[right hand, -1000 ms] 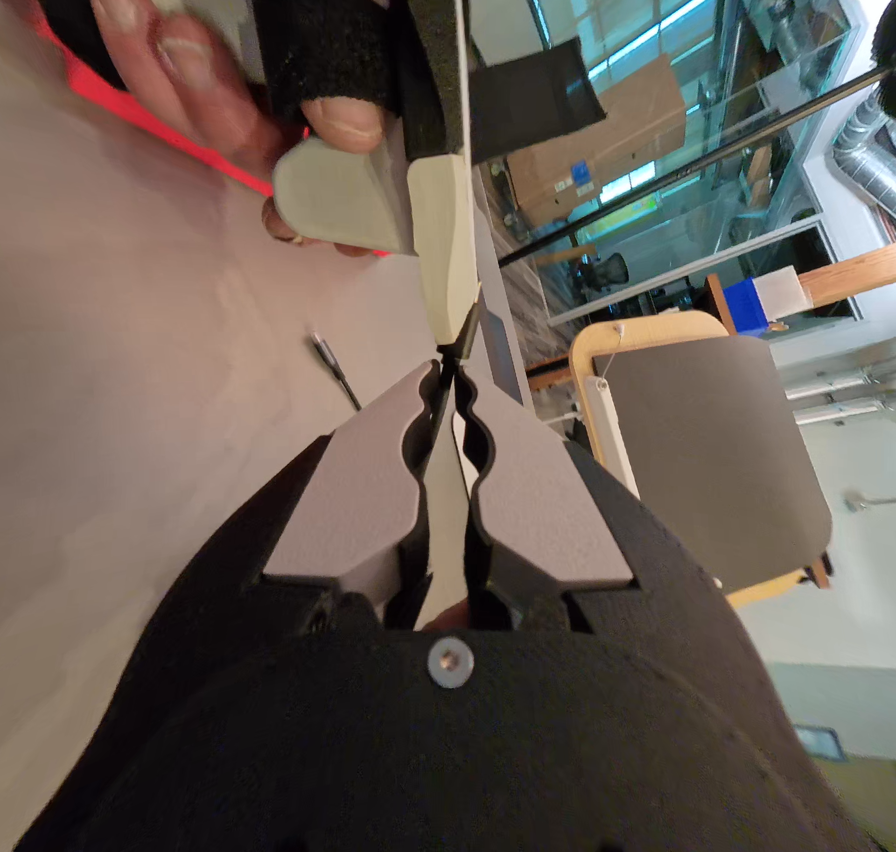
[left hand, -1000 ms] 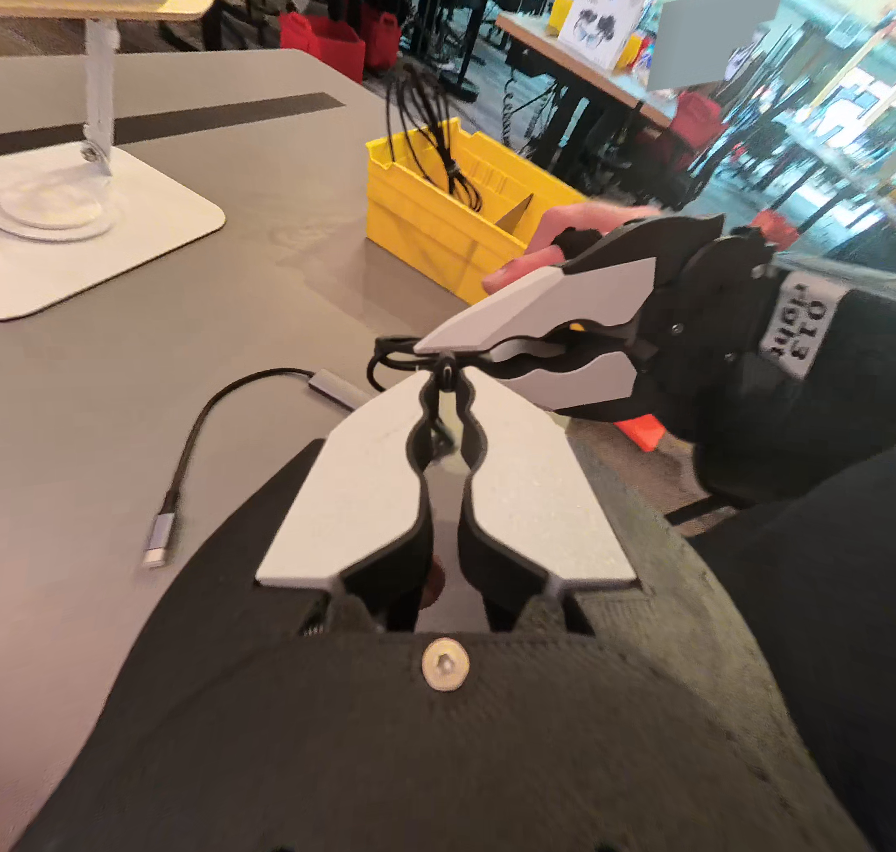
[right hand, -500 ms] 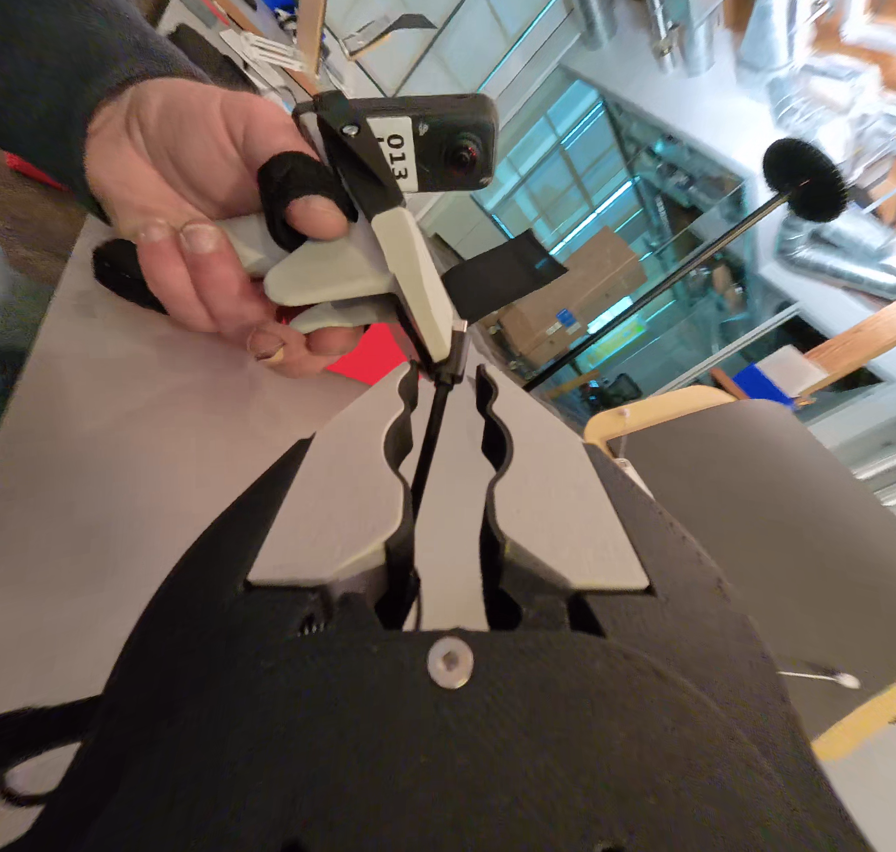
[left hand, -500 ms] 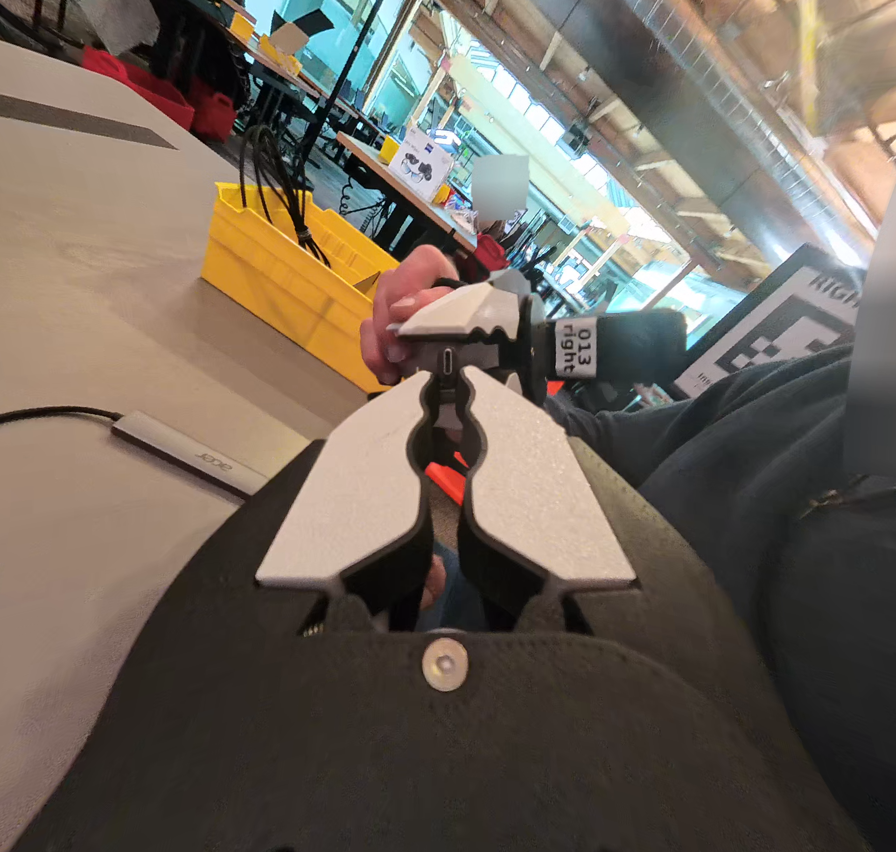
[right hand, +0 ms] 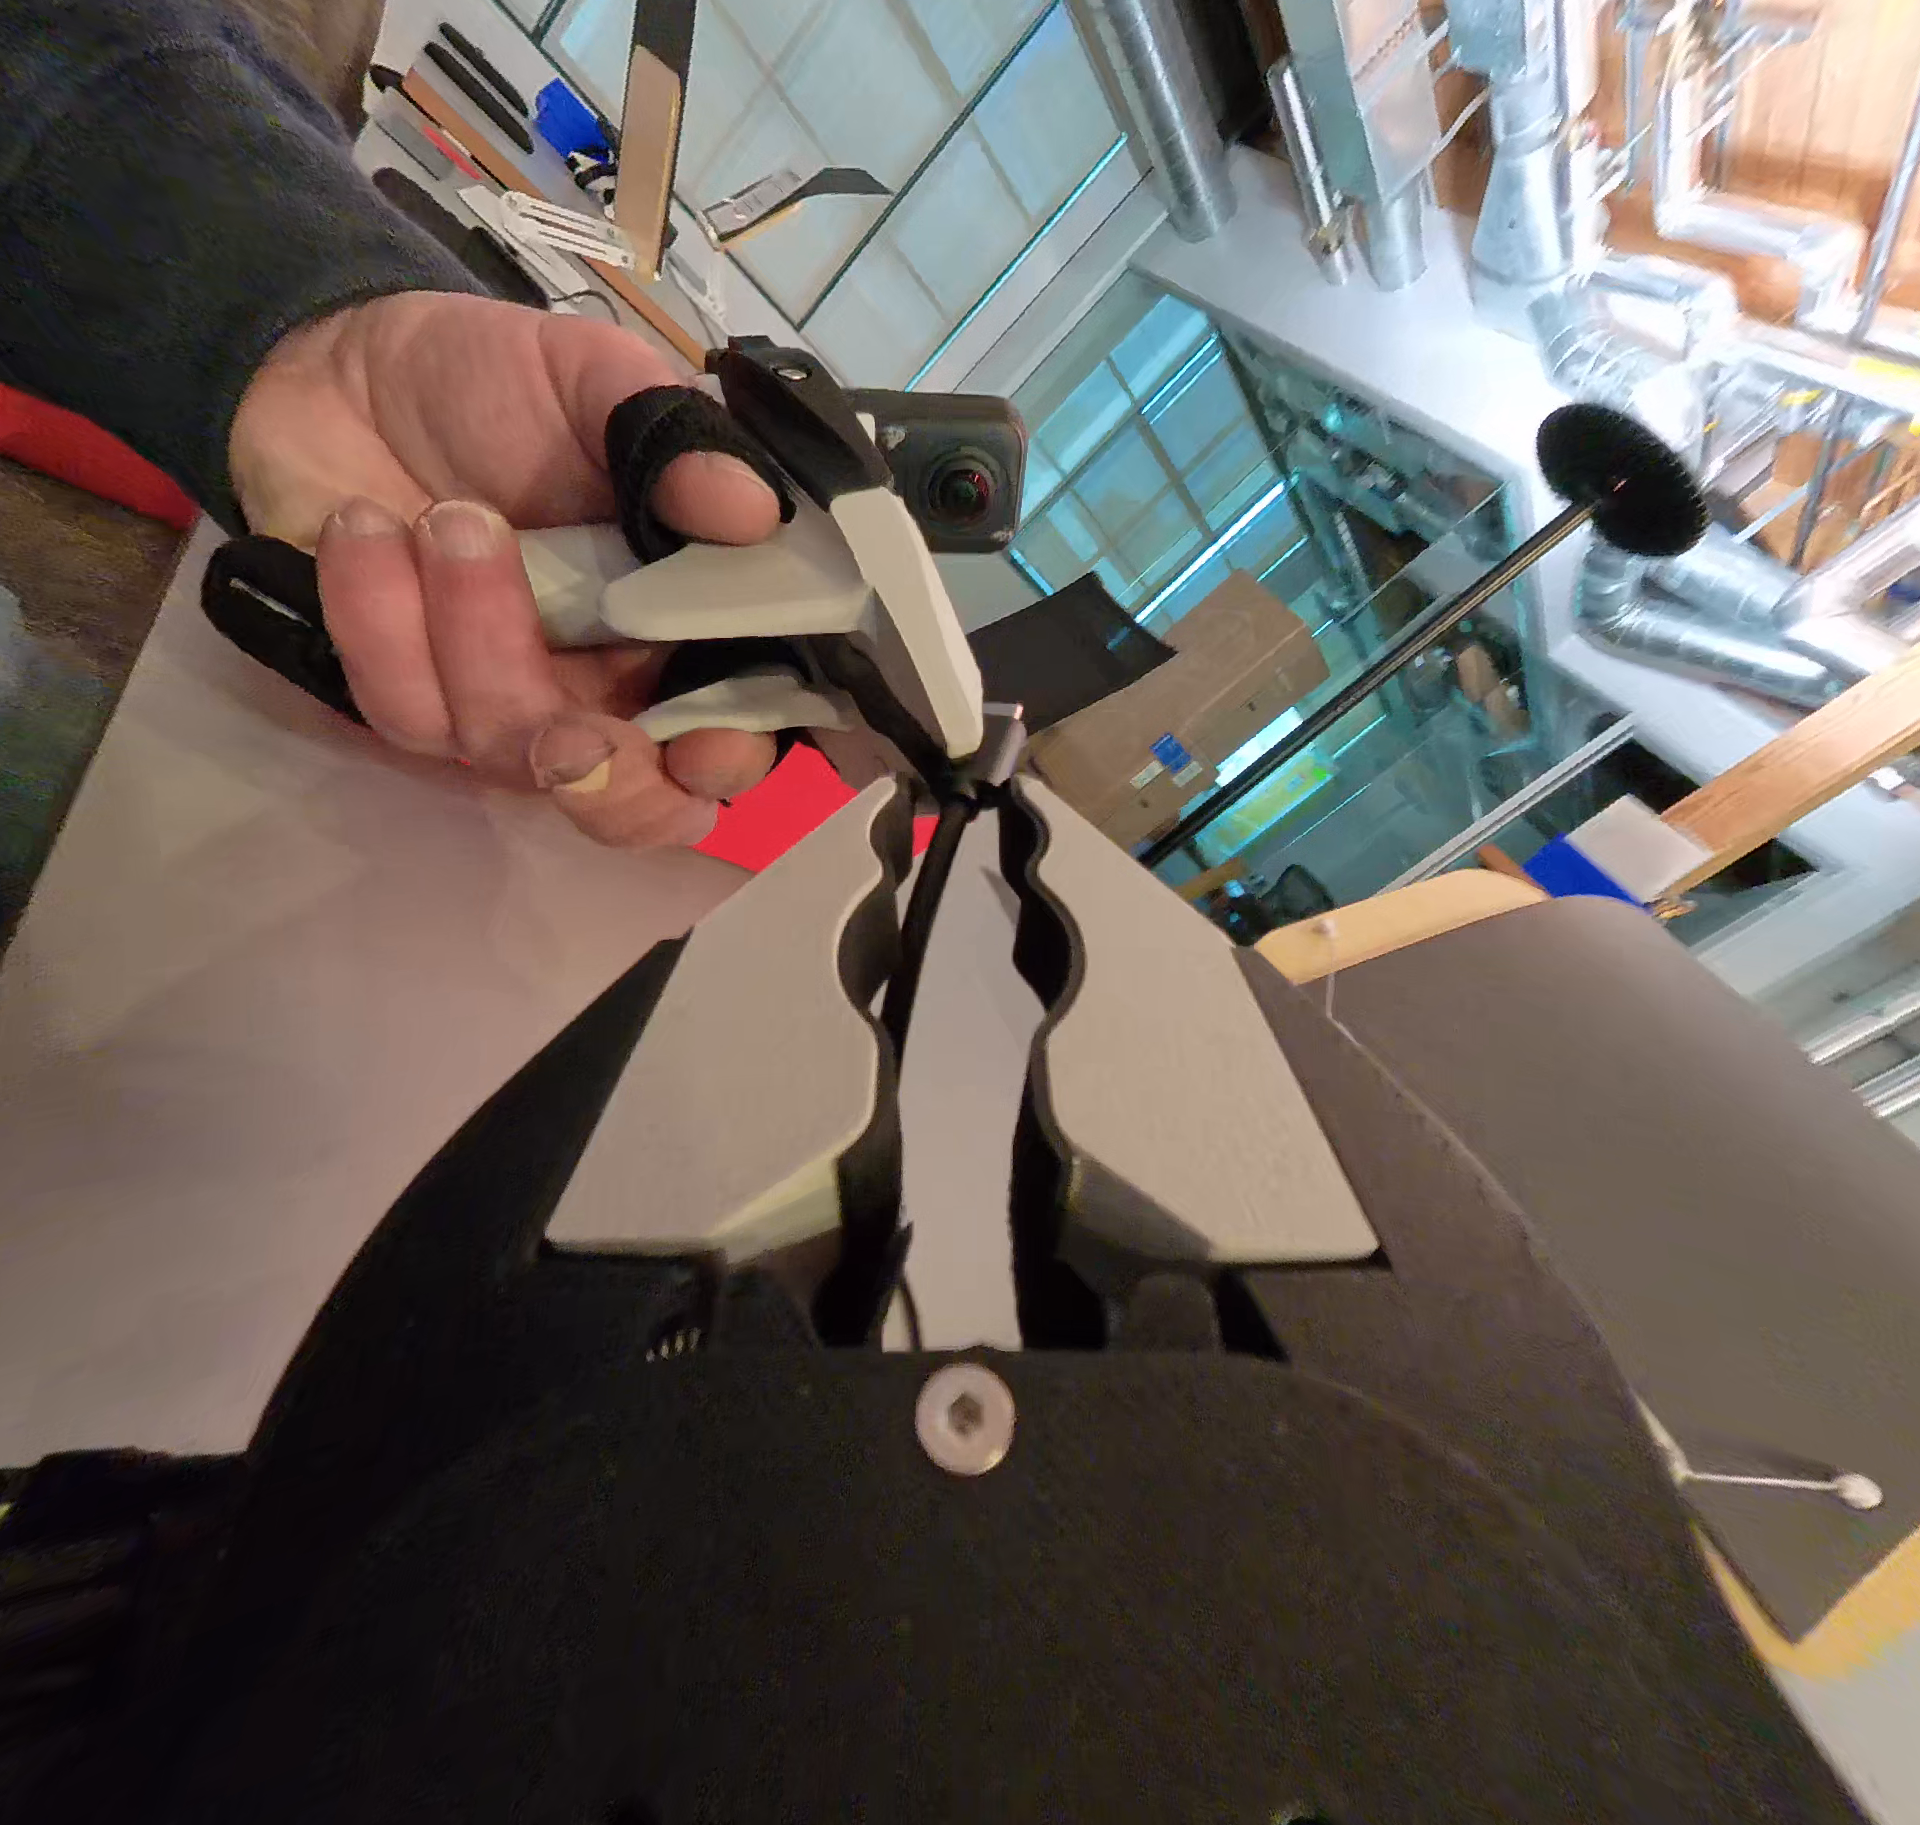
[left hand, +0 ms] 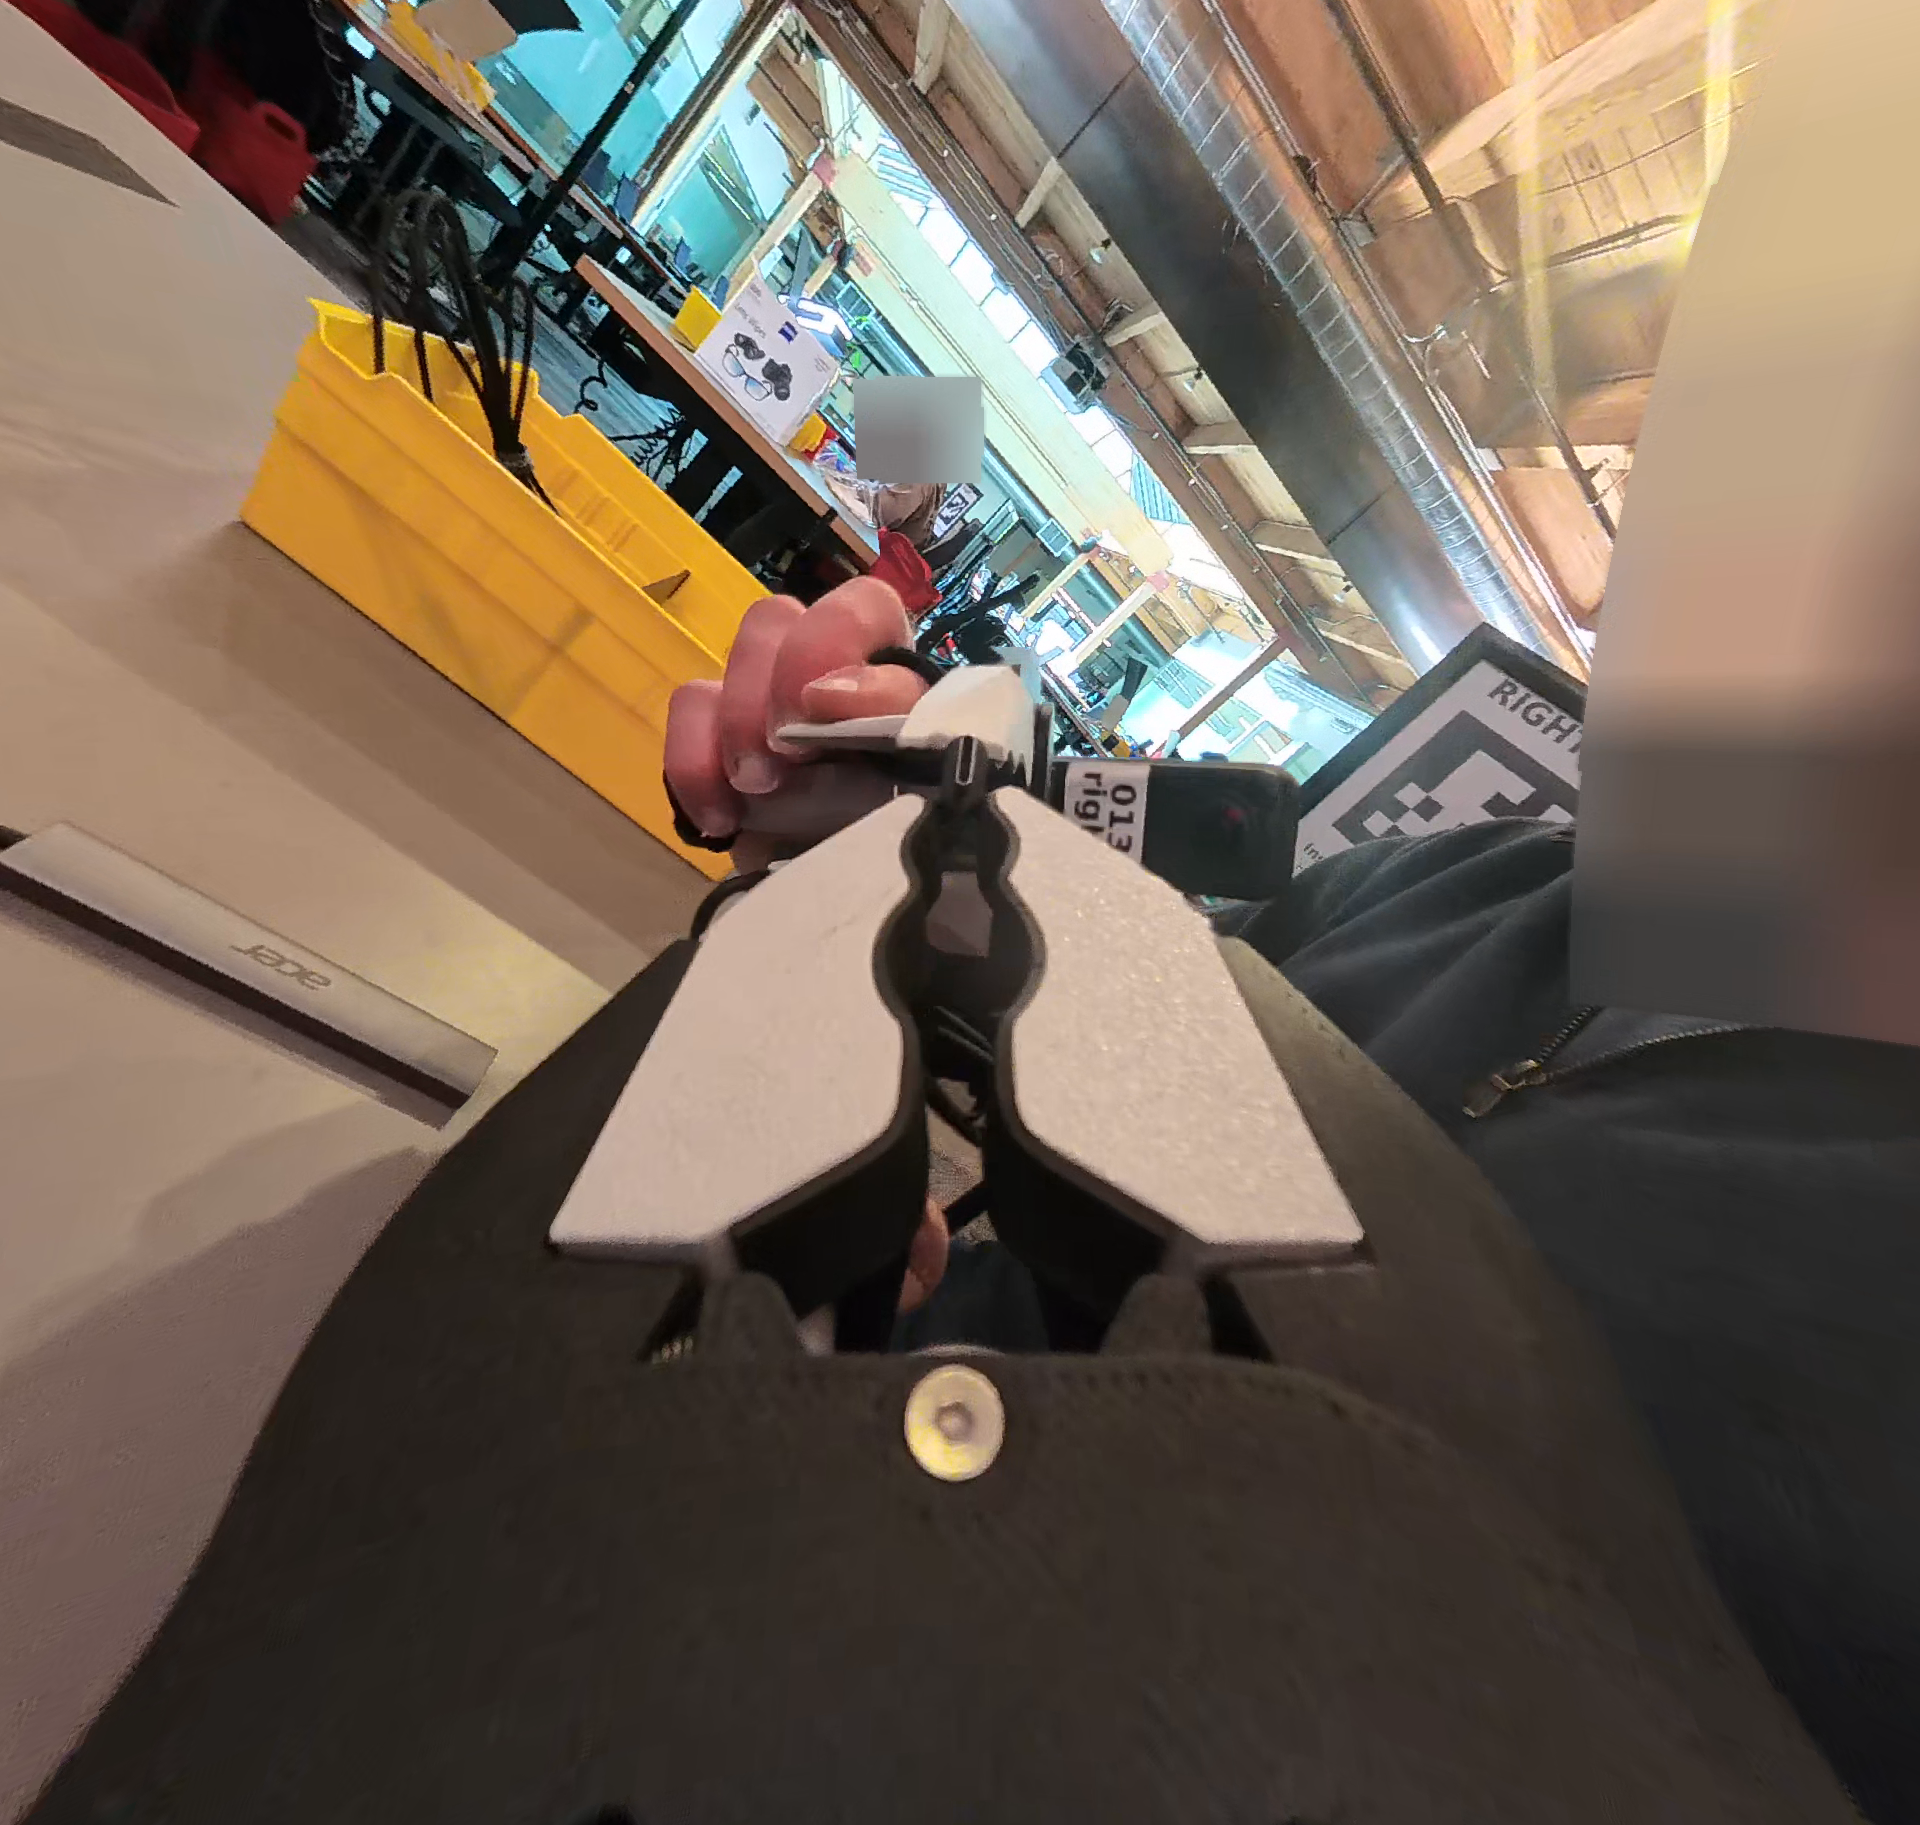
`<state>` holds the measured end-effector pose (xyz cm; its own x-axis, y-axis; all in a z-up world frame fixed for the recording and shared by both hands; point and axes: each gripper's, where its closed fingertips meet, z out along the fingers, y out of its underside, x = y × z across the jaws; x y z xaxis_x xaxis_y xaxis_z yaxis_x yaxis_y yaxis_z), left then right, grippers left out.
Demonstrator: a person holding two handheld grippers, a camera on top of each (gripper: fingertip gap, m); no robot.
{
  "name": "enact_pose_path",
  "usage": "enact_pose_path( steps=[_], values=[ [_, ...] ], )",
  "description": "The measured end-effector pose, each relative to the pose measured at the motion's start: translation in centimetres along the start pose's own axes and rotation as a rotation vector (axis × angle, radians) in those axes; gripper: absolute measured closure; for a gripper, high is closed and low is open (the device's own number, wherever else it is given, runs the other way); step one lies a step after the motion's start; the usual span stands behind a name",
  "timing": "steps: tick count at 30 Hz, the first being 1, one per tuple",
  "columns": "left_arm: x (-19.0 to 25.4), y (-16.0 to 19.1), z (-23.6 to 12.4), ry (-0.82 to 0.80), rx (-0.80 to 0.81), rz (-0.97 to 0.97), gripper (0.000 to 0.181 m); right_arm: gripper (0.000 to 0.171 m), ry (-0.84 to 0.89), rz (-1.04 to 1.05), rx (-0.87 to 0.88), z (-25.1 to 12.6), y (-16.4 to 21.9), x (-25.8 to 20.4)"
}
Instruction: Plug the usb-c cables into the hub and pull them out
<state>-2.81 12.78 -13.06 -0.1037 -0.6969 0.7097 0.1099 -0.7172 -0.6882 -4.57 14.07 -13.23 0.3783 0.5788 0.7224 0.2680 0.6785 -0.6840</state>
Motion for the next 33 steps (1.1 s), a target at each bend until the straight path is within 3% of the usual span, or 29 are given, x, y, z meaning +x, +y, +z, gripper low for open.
enact_pose_path(
  steps=[4,9,13,21,33],
  values=[
    [-0.7,-0.3,-0.2,-0.039,0.01,0.017,0.174,0.163,-0.034,0.059,-0.048,0.2,0.8,-0.2],
    [-2.3,-1.1,-1.1,-0.208,-0.007,0.163,0.167,0.163,-0.067,0.149,-0.089,0.1,1.9,-0.2],
    [-2.1,-1.1,-1.1,-0.226,-0.033,0.192,0.176,0.163,-0.084,0.162,-0.093,0.2,2.2,-0.3],
    [-1.7,-1.3,-0.7,-0.142,0.064,0.036,0.179,0.159,0.067,-0.03,-0.041,0.1,1.5,0.2],
    [-2.2,-0.6,-0.6,-0.059,0.143,-0.134,0.18,0.161,0.049,0.014,0.009,-0.2,1.5,-0.3]
  ],
)
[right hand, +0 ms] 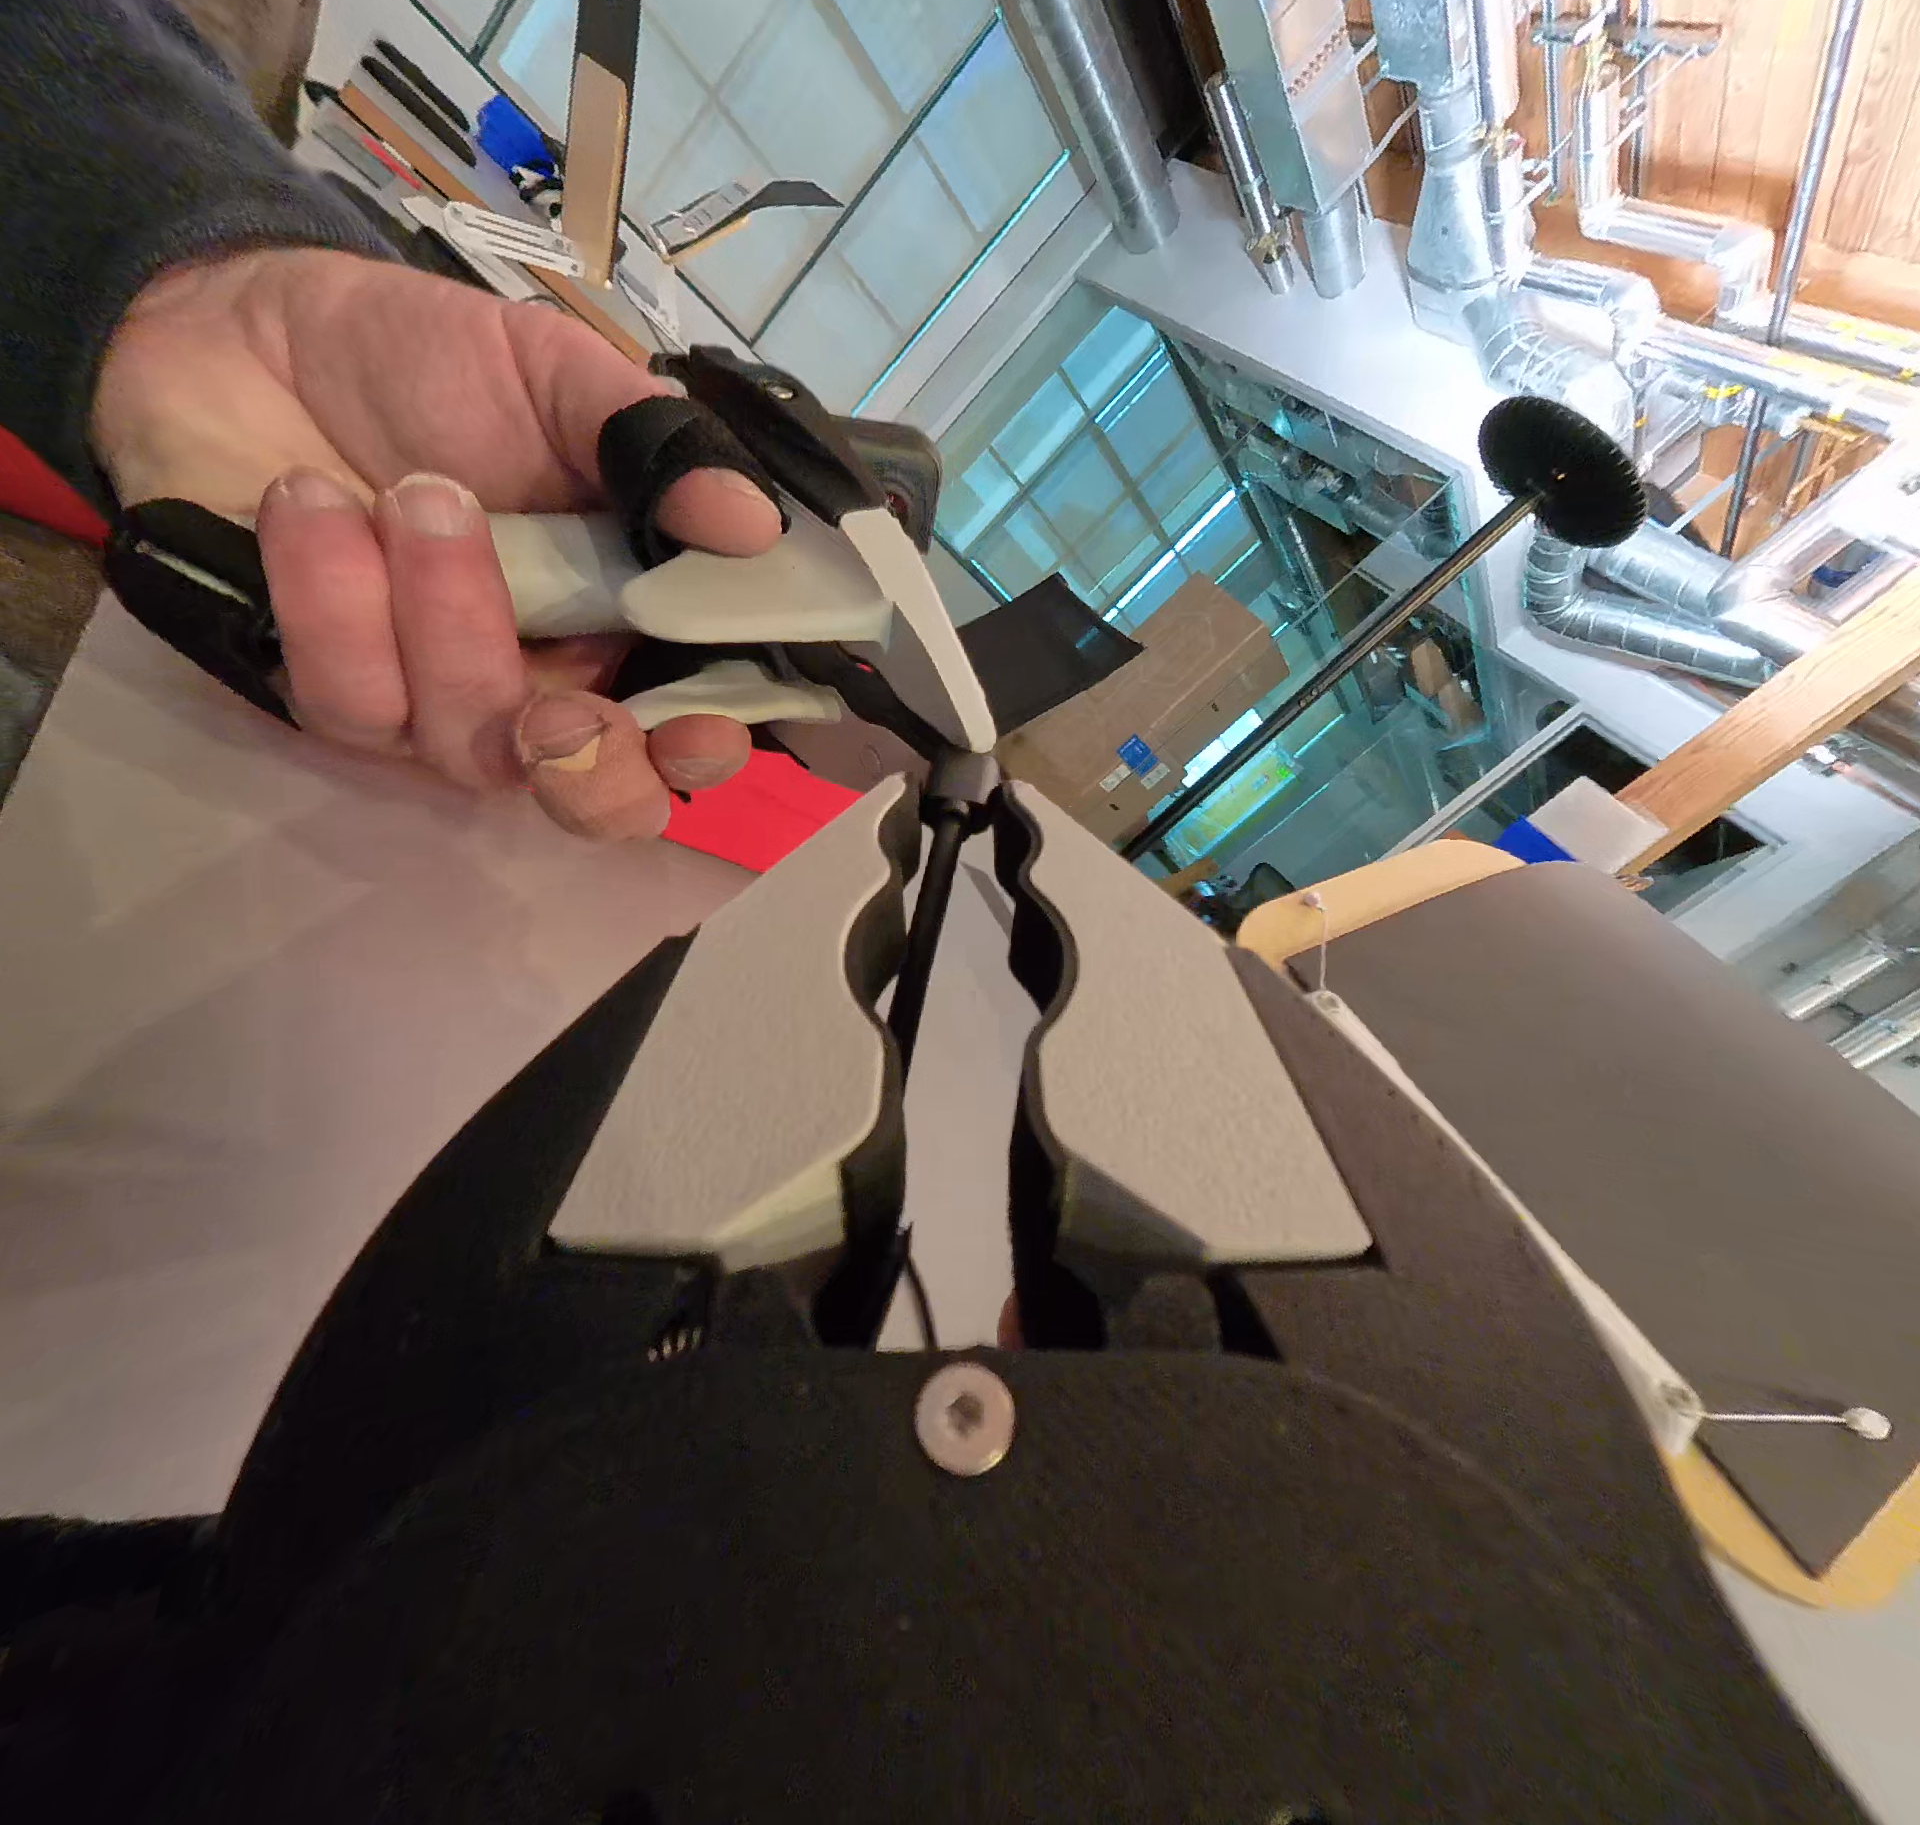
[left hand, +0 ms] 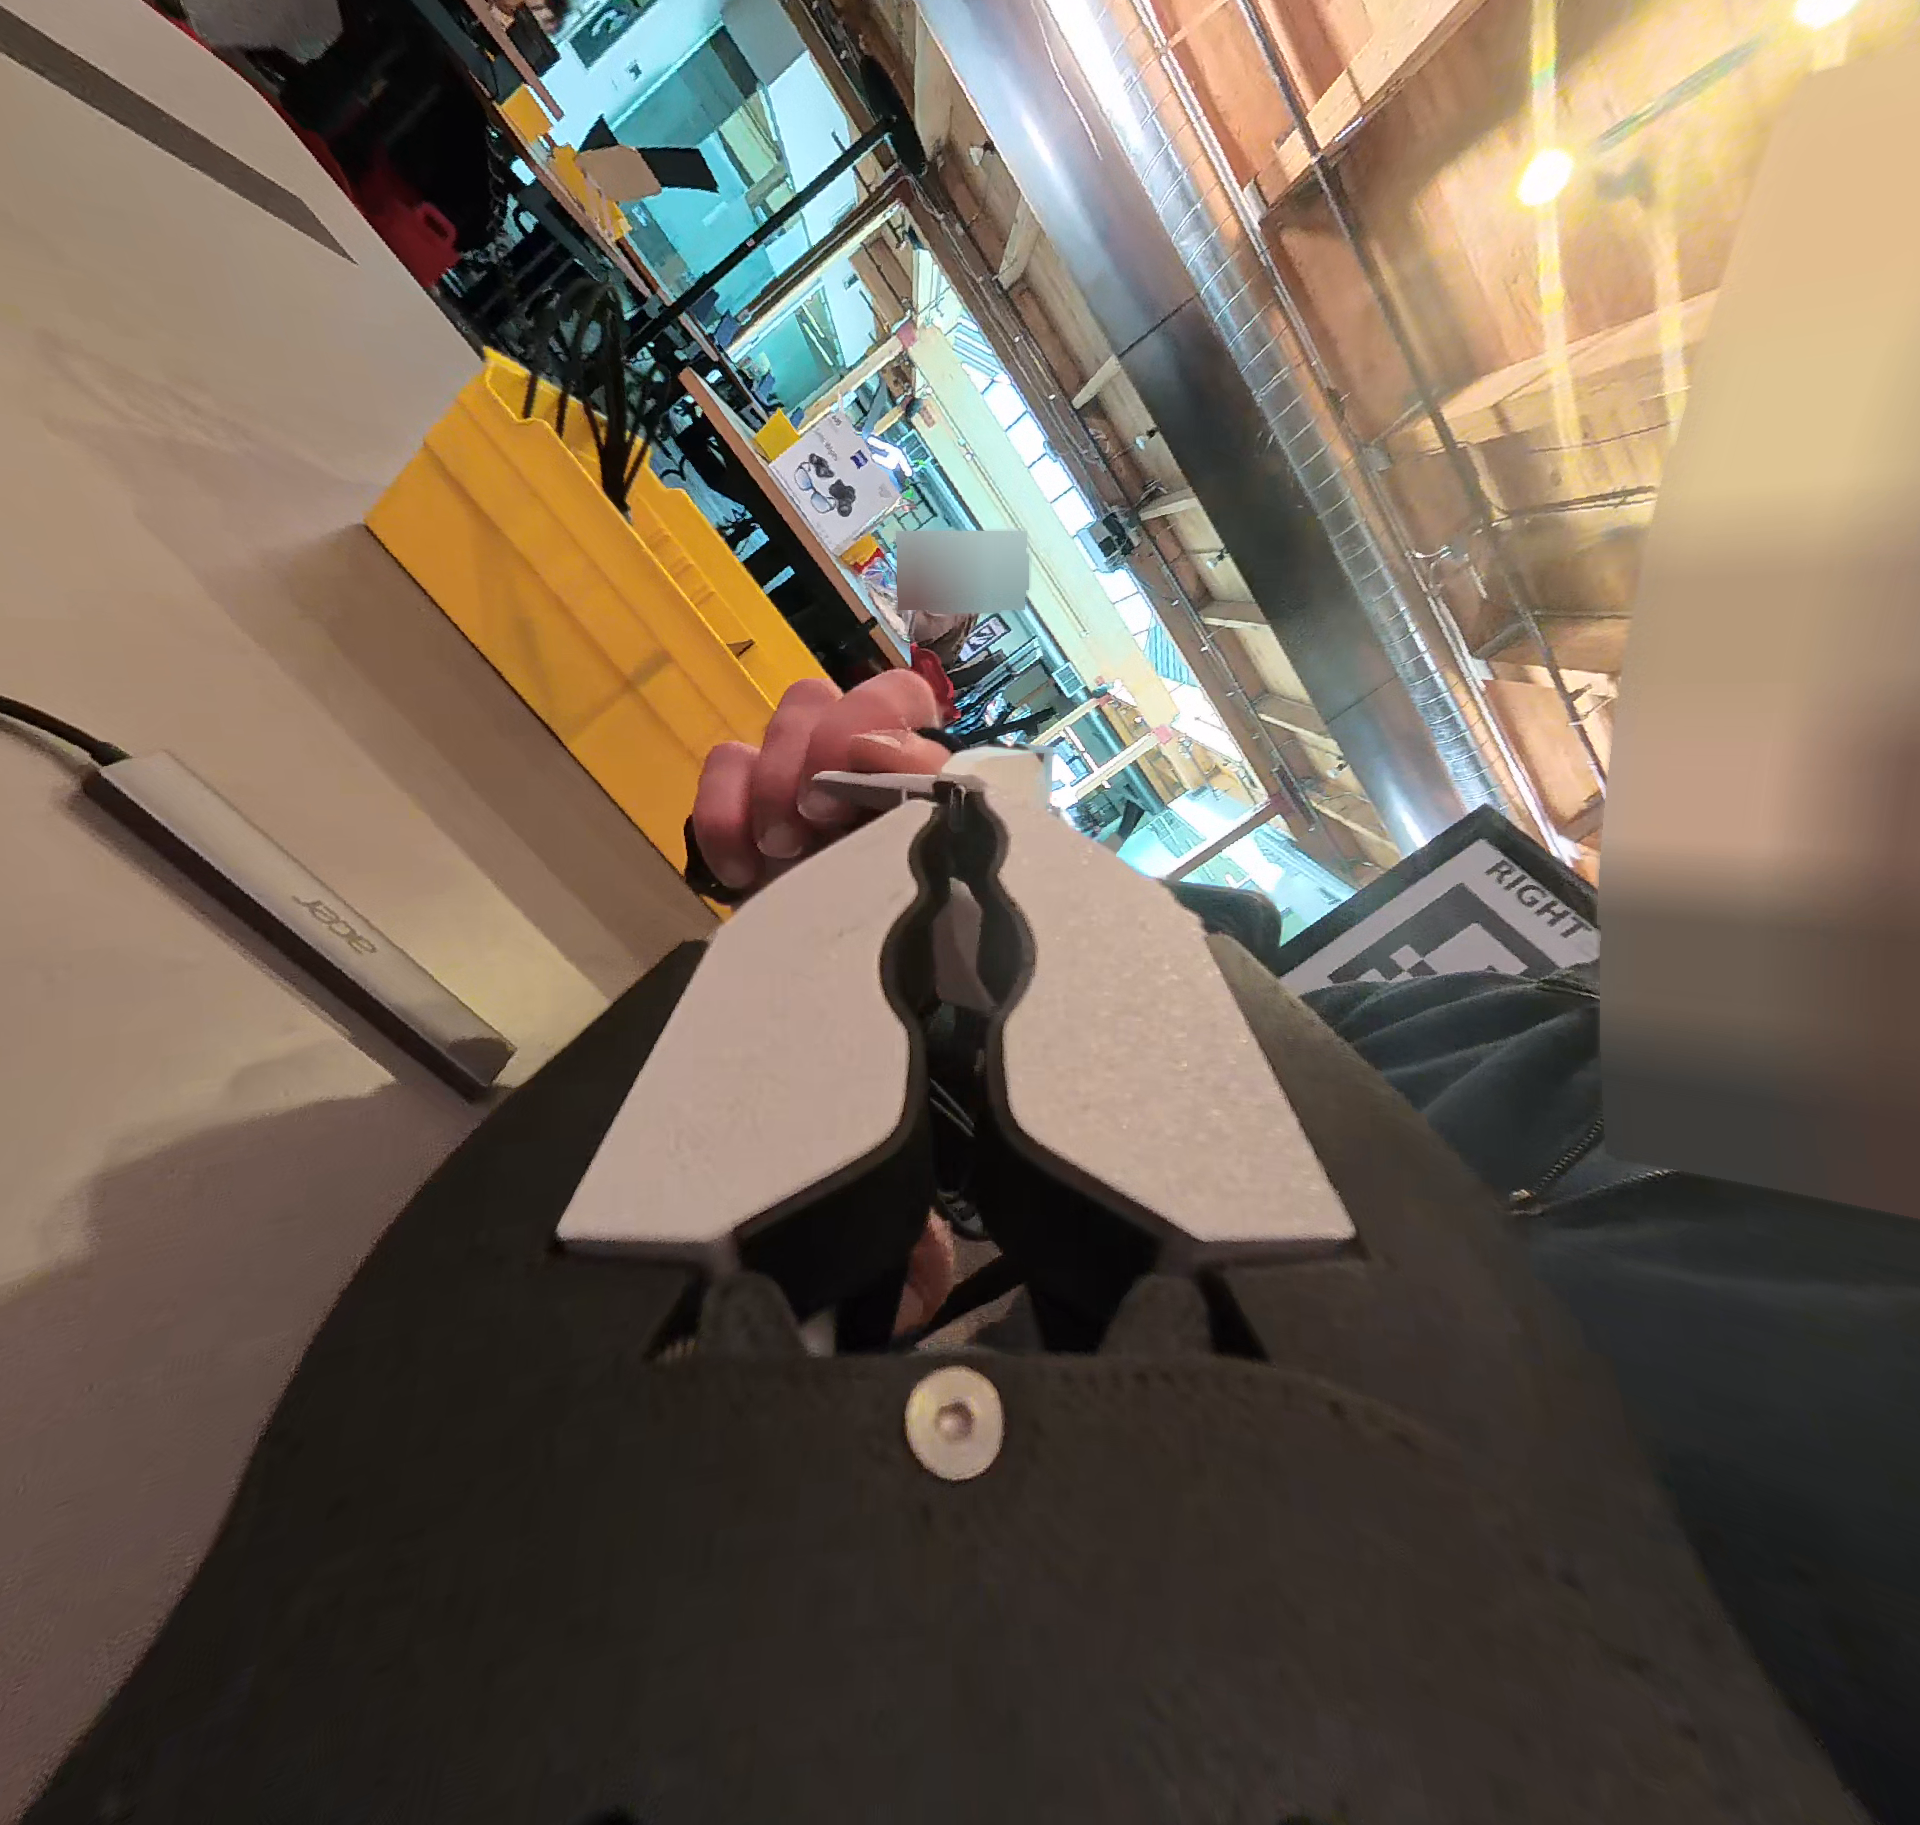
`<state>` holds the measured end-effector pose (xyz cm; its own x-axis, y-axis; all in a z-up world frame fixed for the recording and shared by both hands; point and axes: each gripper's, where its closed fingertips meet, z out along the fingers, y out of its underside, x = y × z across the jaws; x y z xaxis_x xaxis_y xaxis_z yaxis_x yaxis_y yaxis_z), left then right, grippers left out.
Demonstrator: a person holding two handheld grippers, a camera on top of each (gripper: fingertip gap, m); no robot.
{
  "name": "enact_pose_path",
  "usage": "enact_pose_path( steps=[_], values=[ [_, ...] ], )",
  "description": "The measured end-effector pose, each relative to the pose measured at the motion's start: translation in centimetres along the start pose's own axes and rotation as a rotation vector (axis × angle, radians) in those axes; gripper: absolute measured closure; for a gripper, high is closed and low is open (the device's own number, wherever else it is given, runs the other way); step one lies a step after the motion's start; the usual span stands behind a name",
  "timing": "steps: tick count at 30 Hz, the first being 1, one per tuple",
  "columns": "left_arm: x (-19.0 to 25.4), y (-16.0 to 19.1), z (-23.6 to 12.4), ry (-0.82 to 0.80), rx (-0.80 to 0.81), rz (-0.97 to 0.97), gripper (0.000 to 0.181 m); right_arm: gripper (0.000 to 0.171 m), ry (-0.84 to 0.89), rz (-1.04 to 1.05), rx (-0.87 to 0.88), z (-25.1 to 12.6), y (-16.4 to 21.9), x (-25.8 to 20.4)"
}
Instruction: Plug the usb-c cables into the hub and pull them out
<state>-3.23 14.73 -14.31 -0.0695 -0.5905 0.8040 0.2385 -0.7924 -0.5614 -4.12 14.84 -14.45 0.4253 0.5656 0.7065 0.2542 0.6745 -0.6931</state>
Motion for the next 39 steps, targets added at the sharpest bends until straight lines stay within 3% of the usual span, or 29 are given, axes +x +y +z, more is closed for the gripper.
enact_pose_path(
  steps=[5,15,16,20,34,39],
  values=[
    [-0.1,0.2,0.1,0.031,0.017,-0.039,0.18,0.161,-0.023,0.143,0.037,-0.2,0.0,-0.1],
    [-1.5,0.8,0.0,0.008,0.011,-0.087,0.18,0.171,-0.015,0.107,0.014,-0.1,0.4,-0.5],
    [-1.3,0.7,0.1,0.009,0.012,-0.081,0.179,0.159,-0.007,0.109,0.017,-0.1,0.3,-0.4],
    [-1.0,0.4,0.0,0.026,0.028,-0.082,0.18,0.151,-0.021,0.068,-0.01,-0.5,1.0,-0.5],
    [-1.4,0.7,0.1,0.02,0.027,-0.106,0.18,0.162,0.025,0.065,-0.024,-0.5,1.3,-0.8],
    [-2.9,0.7,-0.2,-0.091,-0.002,-0.055,0.173,0.162,-0.027,0.124,-0.085,-0.4,2.6,-1.1]
  ],
)
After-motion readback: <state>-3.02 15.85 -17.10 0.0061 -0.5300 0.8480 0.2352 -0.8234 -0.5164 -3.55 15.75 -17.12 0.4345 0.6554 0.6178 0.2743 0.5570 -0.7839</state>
